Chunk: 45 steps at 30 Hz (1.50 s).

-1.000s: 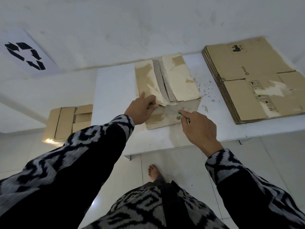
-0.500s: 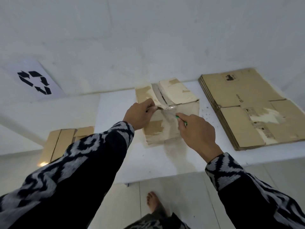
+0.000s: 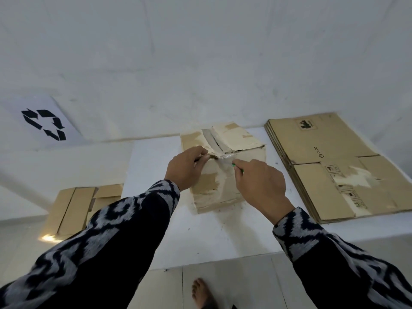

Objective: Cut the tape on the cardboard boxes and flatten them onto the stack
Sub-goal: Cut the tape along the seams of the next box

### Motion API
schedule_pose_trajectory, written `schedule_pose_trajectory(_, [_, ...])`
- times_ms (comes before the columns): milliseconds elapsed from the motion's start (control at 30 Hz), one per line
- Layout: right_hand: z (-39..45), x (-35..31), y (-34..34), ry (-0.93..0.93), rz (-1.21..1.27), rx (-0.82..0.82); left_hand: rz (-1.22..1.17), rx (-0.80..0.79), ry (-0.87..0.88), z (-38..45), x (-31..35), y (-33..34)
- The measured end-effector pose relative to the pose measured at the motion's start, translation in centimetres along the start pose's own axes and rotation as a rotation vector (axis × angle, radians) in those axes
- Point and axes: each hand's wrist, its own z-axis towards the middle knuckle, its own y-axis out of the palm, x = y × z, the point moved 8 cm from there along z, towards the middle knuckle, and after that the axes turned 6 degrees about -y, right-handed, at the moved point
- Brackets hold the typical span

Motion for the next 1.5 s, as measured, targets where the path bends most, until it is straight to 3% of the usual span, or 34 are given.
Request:
schedule_pose_trajectory(167, [0.1,-0.5,-0.7,-0.023,-0.037,0.015,-0.031,0.096,0.04,-0.2,0.1,-0.1])
schedule_pose_trajectory(667, [2.0,-1.2,-1.1,-0.062,-0.096,-0.017,-0.041,0.169,0.103,0.1,0.5,-0.2])
schedule_pose_trajectory(900, [2.5,-0.8,-2.0,-0.136,-0.165,0.083,-0.024,0.118,0.162,0.0,0.5,0.2])
schedule_pose_trajectory(1333, [3.2,1.0,-2.2,-0.292,-0.183,0.008,-0.018,0.084,0.19,0.1,-0.2,-0.3])
schedule_pose_trajectory(1500, [3.6,4.9,-3.1,-0.162,-0.194,-0.021,-0.012,0.04,0.172,-0.4,-0.3,-0.2])
